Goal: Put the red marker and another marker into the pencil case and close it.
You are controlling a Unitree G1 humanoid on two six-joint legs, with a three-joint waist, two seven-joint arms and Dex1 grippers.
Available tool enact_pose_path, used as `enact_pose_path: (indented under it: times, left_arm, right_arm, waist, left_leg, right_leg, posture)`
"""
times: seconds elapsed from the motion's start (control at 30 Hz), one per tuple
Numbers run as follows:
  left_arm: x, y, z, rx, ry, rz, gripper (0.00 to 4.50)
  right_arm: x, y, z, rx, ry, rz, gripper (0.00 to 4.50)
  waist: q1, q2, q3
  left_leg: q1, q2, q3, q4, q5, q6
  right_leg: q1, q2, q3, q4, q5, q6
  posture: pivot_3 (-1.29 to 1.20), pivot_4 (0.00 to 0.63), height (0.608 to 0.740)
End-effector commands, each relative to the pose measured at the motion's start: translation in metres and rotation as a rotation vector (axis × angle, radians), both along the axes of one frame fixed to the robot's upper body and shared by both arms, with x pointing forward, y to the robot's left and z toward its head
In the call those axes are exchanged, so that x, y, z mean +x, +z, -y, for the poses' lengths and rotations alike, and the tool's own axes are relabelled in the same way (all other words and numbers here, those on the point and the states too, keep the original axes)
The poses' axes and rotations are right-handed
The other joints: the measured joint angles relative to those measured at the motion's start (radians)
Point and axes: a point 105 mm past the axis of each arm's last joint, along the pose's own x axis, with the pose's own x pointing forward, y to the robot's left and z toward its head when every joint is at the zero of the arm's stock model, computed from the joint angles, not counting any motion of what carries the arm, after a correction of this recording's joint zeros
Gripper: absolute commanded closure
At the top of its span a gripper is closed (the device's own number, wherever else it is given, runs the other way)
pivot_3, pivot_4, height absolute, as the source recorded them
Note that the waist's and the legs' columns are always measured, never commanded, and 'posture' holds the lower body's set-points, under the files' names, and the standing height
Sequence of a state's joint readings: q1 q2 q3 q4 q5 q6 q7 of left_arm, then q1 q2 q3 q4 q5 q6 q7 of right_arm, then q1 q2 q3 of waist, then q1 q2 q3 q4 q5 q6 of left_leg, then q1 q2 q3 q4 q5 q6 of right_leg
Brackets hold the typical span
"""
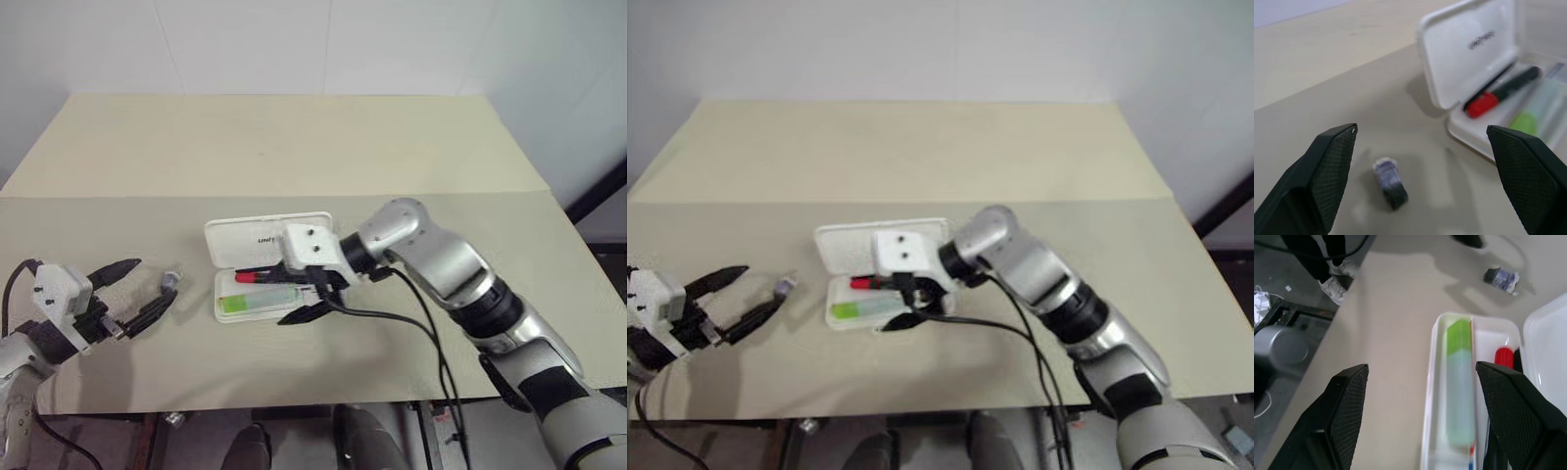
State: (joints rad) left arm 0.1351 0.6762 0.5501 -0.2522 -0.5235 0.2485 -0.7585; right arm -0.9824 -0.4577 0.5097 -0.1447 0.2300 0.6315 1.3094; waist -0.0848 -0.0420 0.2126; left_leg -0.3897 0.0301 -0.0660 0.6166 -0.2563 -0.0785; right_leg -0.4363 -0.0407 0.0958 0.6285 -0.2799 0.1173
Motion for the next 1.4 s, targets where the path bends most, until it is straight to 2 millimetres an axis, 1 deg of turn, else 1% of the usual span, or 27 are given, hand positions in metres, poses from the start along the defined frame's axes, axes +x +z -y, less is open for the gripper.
enact_pose_path:
  times: [0.03,0.1,0.17,0.23,0.33,0.43,0.63,0.7,0.83,0.9,1.07,1.2,1.3,1.37,1.4]
  left_arm:
    - [0.004,0.005,0.004,-0.027,0.095,0.020,0.00]
    - [0.008,-0.003,0.007,-0.069,0.138,-0.022,0.00]
    - [0.011,-0.012,0.015,-0.119,0.139,-0.089,0.00]
    - [0.013,-0.014,0.019,-0.158,0.159,-0.118,0.00]
    - [0.015,-0.015,0.017,-0.181,0.245,-0.122,0.00]
    - [0.014,-0.017,0.014,-0.206,0.300,-0.140,0.00]
    - [0.019,-0.024,0.011,-0.194,0.321,-0.172,0.00]
    - [0.022,-0.025,0.008,-0.189,0.343,-0.178,0.00]
    - [0.030,-0.035,-0.004,-0.161,0.389,-0.223,0.00]
    - [0.034,-0.036,-0.005,-0.162,0.385,-0.229,0.00]
    - [0.043,-0.041,0.000,-0.151,0.331,-0.264,0.00]
    - [0.051,-0.045,-0.001,-0.154,0.310,-0.290,0.00]
    - [0.052,-0.050,0.002,-0.142,0.273,-0.320,0.59]
    - [0.052,-0.052,0.007,-0.144,0.245,-0.344,1.26]
    - [0.052,-0.052,0.009,-0.144,0.235,-0.349,1.53]
  right_arm:
    - [-0.007,0.016,0.008,0.118,0.082,0.014,0.03]
    - [-0.008,0.023,0.014,0.230,0.115,0.004,0.03]
    - [-0.006,0.030,0.020,0.339,0.122,-0.005,0.03]
    - [-0.004,0.030,0.027,0.378,0.122,-0.019,0.03]
    - [0.006,0.023,0.041,0.398,0.077,-0.040,0.03]
    - [0.016,0.024,0.046,0.435,0.014,-0.038,0.03]
    - [0.025,0.025,0.047,0.456,-0.038,-0.020,0.03]
    - [0.026,0.025,0.046,0.461,-0.047,-0.015,0.03]
    - [0.029,0.027,0.047,0.471,-0.069,-0.017,0.03]
    - [0.027,0.026,0.051,0.470,-0.068,-0.028,0.03]
    - [0.029,0.025,0.065,0.482,-0.092,-0.056,0.03]
    - [0.038,0.028,0.071,0.513,-0.150,-0.032,0.03]
    - [0.040,0.030,0.072,0.522,-0.166,-0.024,0.00]
    - [0.040,0.030,0.072,0.518,-0.170,-0.022,0.00]
    - [0.040,0.029,0.074,0.510,-0.177,-0.025,0.00]
  waist:
    - [-0.001,0.000,0.000]
    - [0.001,0.000,0.000]
    - [0.002,0.000,0.000]
    - [0.002,0.000,0.000]
    - [0.004,0.000,0.000]
    - [0.004,0.000,0.000]
    - [0.005,0.000,0.000]
    - [0.005,0.000,0.000]
    - [0.007,0.000,0.000]
    - [0.006,0.000,0.000]
    - [0.011,0.000,0.000]
    - [0.018,0.001,0.000]
    - [0.018,0.001,0.000]
    - [0.021,0.001,0.001]
    - [0.024,0.001,0.001]
  left_leg:
    - [0.001,0.000,0.000,0.000,0.000,0.000]
    - [0.004,0.001,0.000,0.000,0.000,0.000]
    - [0.005,0.001,-0.001,0.002,0.000,0.000]
    - [0.005,0.000,-0.001,0.005,0.000,0.000]
    - [0.004,0.000,-0.001,0.010,0.000,0.000]
    - [0.004,0.000,-0.001,0.012,0.000,0.000]
    - [0.004,0.000,-0.001,0.012,0.000,0.000]
    - [0.004,0.000,-0.001,0.013,0.000,0.000]
    - [0.004,0.000,-0.001,0.012,0.000,0.000]
    - [0.004,0.000,-0.001,0.012,0.000,0.000]
    - [0.003,0.000,0.000,0.012,0.000,0.000]
    - [0.003,0.000,0.000,0.012,0.000,0.000]
    - [0.004,0.000,0.000,0.012,0.000,0.000]
    - [0.004,0.000,0.000,0.012,0.000,0.000]
    - [0.004,0.000,0.000,0.012,0.000,0.000]
  right_leg:
    - [0.001,0.001,0.000,0.001,0.000,0.000]
    - [0.005,0.001,0.000,0.001,0.000,0.000]
    - [0.007,0.001,0.000,0.000,0.000,0.000]
    - [0.009,0.001,0.000,0.000,0.001,0.002]
    - [0.010,0.001,0.001,-0.001,0.003,0.004]
    - [0.011,0.001,0.001,-0.001,0.005,0.004]
    - [0.011,0.002,0.001,-0.001,0.006,0.003]
    - [0.011,0.002,0.001,-0.001,0.006,0.003]
    - [0.011,0.002,0.002,-0.002,0.006,0.003]
    - [0.011,0.002,0.002,-0.002,0.006,0.003]
    - [0.011,0.002,0.002,-0.002,0.006,0.004]
    - [0.011,0.002,0.002,-0.002,0.006,0.004]
    - [0.011,0.002,0.002,-0.002,0.006,0.004]
    - [0.011,0.002,0.002,-0.002,0.006,0.004]
    - [0.011,0.002,0.002,-0.002,0.006,0.004]
  posture:
    - [0.00,0.150,0.740]
    - [0.00,0.150,0.740]
    - [0.00,0.150,0.740]
    - [0.00,0.150,0.740]
    - [0.00,0.150,0.740]
    - [0.00,0.150,0.740]
    - [0.00,0.150,0.740]
    - [0.00,0.150,0.740]
    - [0.00,0.150,0.740]
    - [0.00,0.150,0.740]
    - [0.00,0.150,0.740]
    - [0.00,0.150,0.740]
    - [0.00,0.150,0.740]
    - [0.00,0.150,0.740]
    - [0.00,0.150,0.740]
